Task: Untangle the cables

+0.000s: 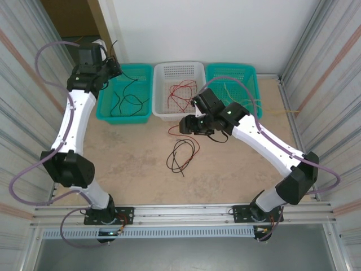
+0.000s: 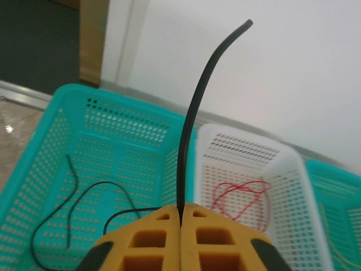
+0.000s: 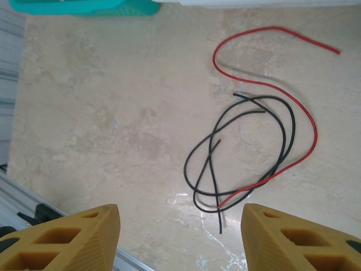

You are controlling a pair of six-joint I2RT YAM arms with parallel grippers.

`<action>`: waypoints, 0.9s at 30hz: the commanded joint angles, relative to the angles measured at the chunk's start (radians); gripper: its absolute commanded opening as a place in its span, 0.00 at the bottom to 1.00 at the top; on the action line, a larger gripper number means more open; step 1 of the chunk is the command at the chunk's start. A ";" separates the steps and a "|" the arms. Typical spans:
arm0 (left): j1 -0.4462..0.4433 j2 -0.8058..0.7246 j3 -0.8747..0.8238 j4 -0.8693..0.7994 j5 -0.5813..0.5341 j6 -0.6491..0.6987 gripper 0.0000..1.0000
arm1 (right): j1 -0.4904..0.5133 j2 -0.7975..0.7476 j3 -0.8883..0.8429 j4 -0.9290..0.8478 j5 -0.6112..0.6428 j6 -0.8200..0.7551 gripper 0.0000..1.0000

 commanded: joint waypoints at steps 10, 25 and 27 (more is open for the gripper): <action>0.000 0.021 -0.030 -0.131 -0.068 -0.024 0.66 | 0.103 0.191 -0.054 -0.035 -0.029 0.071 0.49; -0.233 -0.518 -0.496 -0.096 -0.008 0.011 0.64 | 0.113 0.591 0.166 -0.087 0.032 0.046 0.40; -0.243 -0.566 -0.539 -0.117 0.033 -0.031 0.63 | 0.110 0.633 0.198 -0.104 0.050 0.036 0.39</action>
